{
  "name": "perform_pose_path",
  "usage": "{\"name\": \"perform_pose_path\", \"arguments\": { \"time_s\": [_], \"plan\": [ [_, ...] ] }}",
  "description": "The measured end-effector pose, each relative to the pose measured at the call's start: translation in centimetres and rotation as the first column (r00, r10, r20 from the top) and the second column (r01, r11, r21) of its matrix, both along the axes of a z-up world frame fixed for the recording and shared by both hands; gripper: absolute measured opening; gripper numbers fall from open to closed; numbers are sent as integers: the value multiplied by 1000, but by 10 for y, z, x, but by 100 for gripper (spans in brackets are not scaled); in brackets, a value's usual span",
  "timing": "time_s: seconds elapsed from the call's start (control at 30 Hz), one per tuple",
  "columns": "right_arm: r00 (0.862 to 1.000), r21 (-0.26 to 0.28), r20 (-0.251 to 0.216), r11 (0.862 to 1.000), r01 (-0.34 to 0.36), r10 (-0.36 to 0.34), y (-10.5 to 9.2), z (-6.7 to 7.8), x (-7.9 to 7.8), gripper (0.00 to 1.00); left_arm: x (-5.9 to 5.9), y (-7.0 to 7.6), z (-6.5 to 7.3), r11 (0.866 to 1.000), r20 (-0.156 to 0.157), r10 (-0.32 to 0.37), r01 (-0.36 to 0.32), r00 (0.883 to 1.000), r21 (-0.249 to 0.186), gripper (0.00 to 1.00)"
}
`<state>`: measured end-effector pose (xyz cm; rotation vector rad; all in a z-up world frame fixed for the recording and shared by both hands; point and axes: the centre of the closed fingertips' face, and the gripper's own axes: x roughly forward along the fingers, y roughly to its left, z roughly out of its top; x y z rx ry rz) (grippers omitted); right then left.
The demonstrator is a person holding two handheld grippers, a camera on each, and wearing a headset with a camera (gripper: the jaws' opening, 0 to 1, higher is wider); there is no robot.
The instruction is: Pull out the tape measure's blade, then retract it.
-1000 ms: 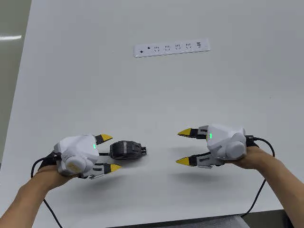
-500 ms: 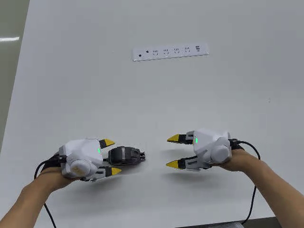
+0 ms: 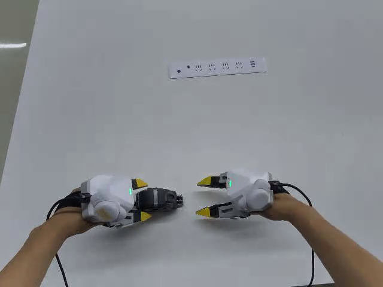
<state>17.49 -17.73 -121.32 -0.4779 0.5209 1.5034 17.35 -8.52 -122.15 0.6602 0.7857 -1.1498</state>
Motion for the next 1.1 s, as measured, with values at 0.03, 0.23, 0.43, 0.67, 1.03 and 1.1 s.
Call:
{"name": "perform_pose_path", "arguments": {
  "time_s": [0.03, 0.23, 0.43, 0.67, 1.03, 1.1],
  "plan": [
    [1000, 1, -2, 1000, 1, -1, 1, 0, 0, 36, 0, -1, -1, 1000, 0, -3, 3, 1000, -1, 36],
    [1000, 4, -18, 1000, 1, -1, 8, -7, 0, 34, -1, -2, -3, 1000, 3, -28, 28, 1000, 9, 33],
    [1000, 2, -19, 1000, -12, 12, 17, -16, 1, 32, -2, -3, -4, 999, 1, -39, 39, 999, 5, 32],
    [997, 5, 9, 997, -74, 74, 26, -21, -3, 28, -1, -3, -5, 999, 17, -47, 47, 999, -2, 31],
    [998, 21, -17, 998, -65, 65, 37, -25, 2, 22, -1, -3, -5, 999, 10, -38, 38, 999, -16, 30],
    [998, 24, -21, 998, -66, 66, 38, -24, 2, 22, -1, -2, -5, 999, 6, -31, 31, 1000, -25, 30]
  ]
}}
